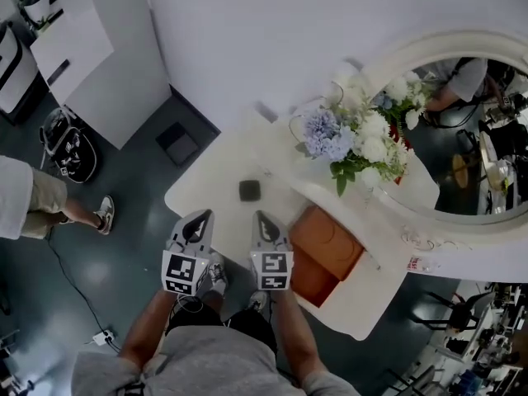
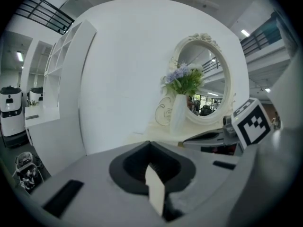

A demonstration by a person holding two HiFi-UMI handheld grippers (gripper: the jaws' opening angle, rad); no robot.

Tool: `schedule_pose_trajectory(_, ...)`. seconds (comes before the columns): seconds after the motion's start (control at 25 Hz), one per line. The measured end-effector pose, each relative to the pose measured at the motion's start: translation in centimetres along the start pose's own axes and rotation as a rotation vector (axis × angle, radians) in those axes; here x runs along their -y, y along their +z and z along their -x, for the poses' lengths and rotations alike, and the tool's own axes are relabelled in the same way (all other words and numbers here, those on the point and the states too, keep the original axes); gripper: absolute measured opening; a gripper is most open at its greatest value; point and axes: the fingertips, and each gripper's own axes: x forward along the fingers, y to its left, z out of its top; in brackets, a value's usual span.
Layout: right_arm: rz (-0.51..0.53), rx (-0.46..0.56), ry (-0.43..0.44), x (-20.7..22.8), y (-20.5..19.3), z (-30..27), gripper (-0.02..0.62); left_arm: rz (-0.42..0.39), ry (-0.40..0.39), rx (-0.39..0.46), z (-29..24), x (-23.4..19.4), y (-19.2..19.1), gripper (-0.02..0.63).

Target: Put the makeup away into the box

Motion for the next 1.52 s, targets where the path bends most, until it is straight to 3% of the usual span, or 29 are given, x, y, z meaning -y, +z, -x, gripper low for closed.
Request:
schedule_pose_trajectory(0.56, -0.04, -0.133, -0.007, 0.5, -3.9, -7.0, 0.02, 0.05, -0.012, -0.086, -4.0, -3.6, -3.4, 0.0)
schedule_pose_trajectory(0.6, -0.052, -0.151, 0.001, 0.4, -4.3, -7.5, 0.035, 0.054, -0.01, -0.09, -4.2, -3.9, -3.5, 0.0)
schedule_pose_trajectory(0.68, -0.075, -0.189, 0.026, 0.1, -5.2, -8.5, 0.186, 0.062, -0.008, -0.096, -4.5, -4.4, -3.7, 0.0)
schedule_pose_trajectory(0.8, -0.093, -0.233, 0.032, -0.2, -6.3, -10.0, 0.294, 0.073, -0.011, -0.109, -4.9, -5.0, -4.2, 0.0)
schedule_pose_trajectory(0.92, -0.087, -0.27, -0.005, 0.4, -7.4, -11.2, 0.347, 0.077, -0.012, -0.124, -5.3, -5.4, -4.7, 0.0)
schedule_pose_trajectory(1.08, -0.081, -0.302, -0.045, 1.5, -8.3, -12.2, 0.356, 0.087, -0.009, -0.136, -5.8, -5.8, -5.2, 0.0)
schedule_pose_trajectory(1.52, -0.058, -0.371, -0.047, 1.7, -9.6, -13.0, 0.33, 0.089, -0.007, -0.148, -6.4, -6.8, -5.5, 0.0)
